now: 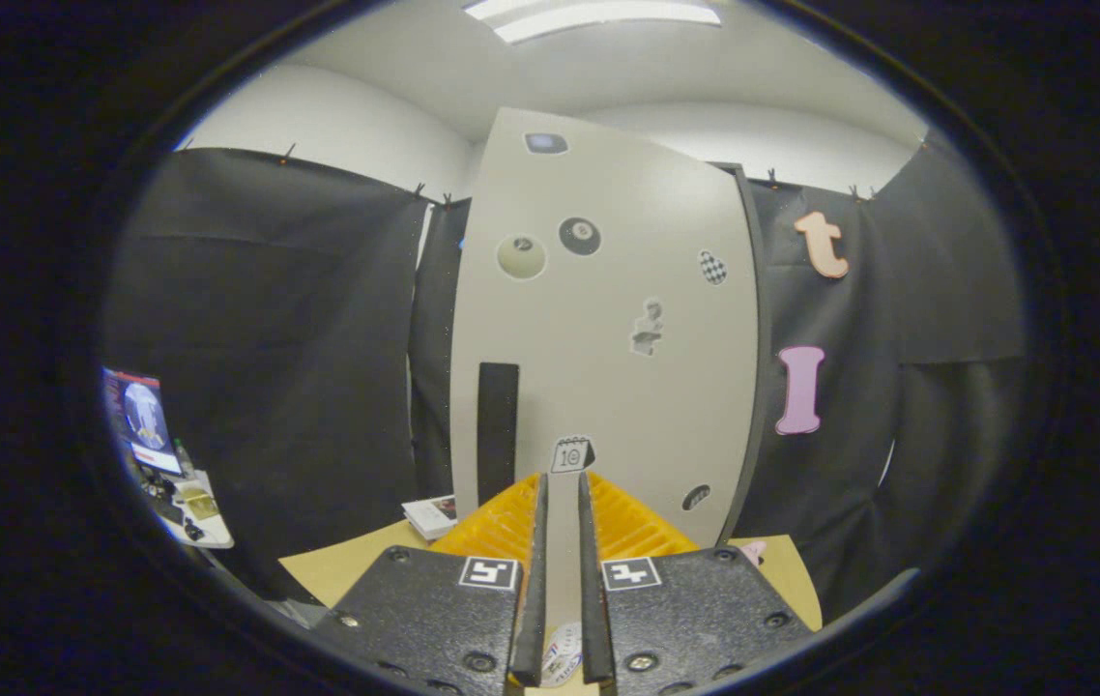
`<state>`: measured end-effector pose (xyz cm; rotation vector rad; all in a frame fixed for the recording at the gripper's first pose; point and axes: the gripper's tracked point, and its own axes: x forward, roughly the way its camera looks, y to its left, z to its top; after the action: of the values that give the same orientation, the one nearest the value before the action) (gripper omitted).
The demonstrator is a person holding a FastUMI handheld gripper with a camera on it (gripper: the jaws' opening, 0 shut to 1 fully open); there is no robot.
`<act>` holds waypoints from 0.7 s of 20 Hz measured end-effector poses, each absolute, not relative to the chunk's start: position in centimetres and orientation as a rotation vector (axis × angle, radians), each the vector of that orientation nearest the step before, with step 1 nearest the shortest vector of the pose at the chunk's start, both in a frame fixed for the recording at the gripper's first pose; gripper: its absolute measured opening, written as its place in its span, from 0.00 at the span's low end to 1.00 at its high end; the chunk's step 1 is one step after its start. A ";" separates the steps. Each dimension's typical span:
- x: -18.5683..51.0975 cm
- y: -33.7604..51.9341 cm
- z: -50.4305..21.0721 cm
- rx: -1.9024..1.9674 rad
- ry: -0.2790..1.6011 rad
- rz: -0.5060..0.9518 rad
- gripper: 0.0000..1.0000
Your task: Open the shoe cabinet door, grab the shoes and put them into the shoe cabinet, then close the shoe cabinet door.
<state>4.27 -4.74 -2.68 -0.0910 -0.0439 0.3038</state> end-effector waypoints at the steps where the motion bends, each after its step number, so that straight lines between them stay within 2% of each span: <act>1: 4.3 -5.4 -3.5 -0.100 -0.015 0.295 0.15; 6: 6.1 -3.4 -5.7 -0.081 0.018 0.330 0.14; 7: 7.0 -2.5 -6.0 -0.080 0.027 0.343 0.20; 10: 10.9 0.0 -5.4 -0.097 0.017 0.347 0.61; 11: 12.3 0.8 -5.1 -0.104 0.004 0.345 0.82; 13: 14.7 2.5 -5.0 -0.104 -0.013 0.336 0.95; 14: 15.6 3.2 -5.0 -0.093 -0.009 0.328 0.96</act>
<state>15.64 3.24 -5.01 -0.0927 -0.0094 0.3280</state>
